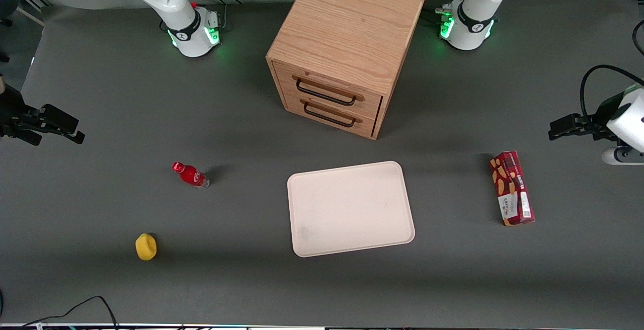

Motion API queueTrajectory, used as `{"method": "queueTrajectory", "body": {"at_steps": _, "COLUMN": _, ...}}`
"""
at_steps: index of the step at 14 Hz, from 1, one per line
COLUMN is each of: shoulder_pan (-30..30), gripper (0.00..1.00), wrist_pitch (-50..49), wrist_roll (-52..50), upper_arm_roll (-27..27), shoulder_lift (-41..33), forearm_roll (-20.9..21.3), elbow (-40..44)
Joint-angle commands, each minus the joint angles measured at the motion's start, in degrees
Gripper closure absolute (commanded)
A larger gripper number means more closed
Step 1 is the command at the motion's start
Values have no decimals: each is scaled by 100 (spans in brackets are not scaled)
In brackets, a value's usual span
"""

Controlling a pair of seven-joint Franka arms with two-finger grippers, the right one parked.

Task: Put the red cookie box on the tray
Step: 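Lower the open left gripper onto the red cookie box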

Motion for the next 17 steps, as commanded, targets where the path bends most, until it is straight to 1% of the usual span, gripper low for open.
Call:
{"method": "queueTrajectory", "body": {"at_steps": 1, "shoulder_pan": 379, "gripper": 0, "wrist_pitch": 356, "wrist_roll": 74, "upper_arm_roll": -3, "shoulder_lift": 604, "forearm_roll": -15, "elbow": -55}}
{"method": "queueTrajectory", "body": {"at_steps": 2, "shoulder_pan": 406, "gripper": 0, "wrist_pitch": 687, "wrist_roll": 75, "upper_arm_roll": -3, "shoulder_lift": 737, "forearm_roll": -15, "elbow": -220}}
{"method": "queueTrajectory", "body": {"at_steps": 4, "shoulder_pan": 406, "gripper": 0, "wrist_pitch": 1723, "wrist_roll": -39, "upper_arm_roll": -3, "shoulder_lift": 878, "forearm_roll": -111, "elbow": -800}}
{"method": "queueTrajectory", "body": {"at_steps": 5, "shoulder_pan": 389, "gripper": 0, "wrist_pitch": 2059, "wrist_roll": -66, "upper_arm_roll": -3, "shoulder_lift": 1070, "forearm_roll": -190, "elbow": -915}}
{"method": "queueTrajectory", "body": {"at_steps": 7, "shoulder_pan": 292, "gripper": 0, "wrist_pitch": 2455, "wrist_roll": -162, "upper_arm_roll": -21, "shoulder_lift": 1484, "forearm_roll": -199, "elbow": -916}}
{"method": "queueTrajectory", "body": {"at_steps": 8, "shoulder_pan": 205, "gripper": 3, "wrist_pitch": 2710, "wrist_roll": -328, "upper_arm_roll": -21, "shoulder_lift": 1651, "forearm_roll": -199, "elbow": -916}}
{"method": "queueTrajectory", "body": {"at_steps": 10, "shoulder_pan": 160, "gripper": 3, "wrist_pitch": 3149, "wrist_roll": -330, "upper_arm_roll": -21, "shoulder_lift": 1950, "forearm_roll": -138, "elbow": -934}}
{"method": "queueTrajectory", "body": {"at_steps": 12, "shoulder_pan": 99, "gripper": 22, "wrist_pitch": 3554, "wrist_roll": -339, "upper_arm_roll": -21, "shoulder_lift": 2065, "forearm_roll": -120, "elbow": -1100}}
{"method": "queueTrajectory", "body": {"at_steps": 13, "shoulder_pan": 90, "gripper": 41, "wrist_pitch": 3669, "wrist_roll": -330, "upper_arm_roll": -12, "shoulder_lift": 2066, "forearm_roll": -103, "elbow": -1205}}
{"method": "queueTrajectory", "body": {"at_steps": 14, "shoulder_pan": 98, "gripper": 52, "wrist_pitch": 3696, "wrist_roll": -260, "upper_arm_roll": -12, "shoulder_lift": 2057, "forearm_roll": -15, "elbow": -1250}}
{"method": "queueTrajectory", "body": {"at_steps": 15, "shoulder_pan": 125, "gripper": 61, "wrist_pitch": 3688, "wrist_roll": -242, "upper_arm_roll": -12, "shoulder_lift": 2066, "forearm_roll": 125, "elbow": -1259}}
{"method": "queueTrajectory", "body": {"at_steps": 16, "shoulder_pan": 116, "gripper": 85, "wrist_pitch": 3679, "wrist_roll": -225, "upper_arm_roll": -21, "shoulder_lift": 2066, "forearm_roll": 143, "elbow": -1242}}
{"method": "queueTrajectory", "body": {"at_steps": 17, "shoulder_pan": 107, "gripper": 100, "wrist_pitch": 3670, "wrist_roll": -163, "upper_arm_roll": -21, "shoulder_lift": 2066, "forearm_roll": 152, "elbow": -1224}}
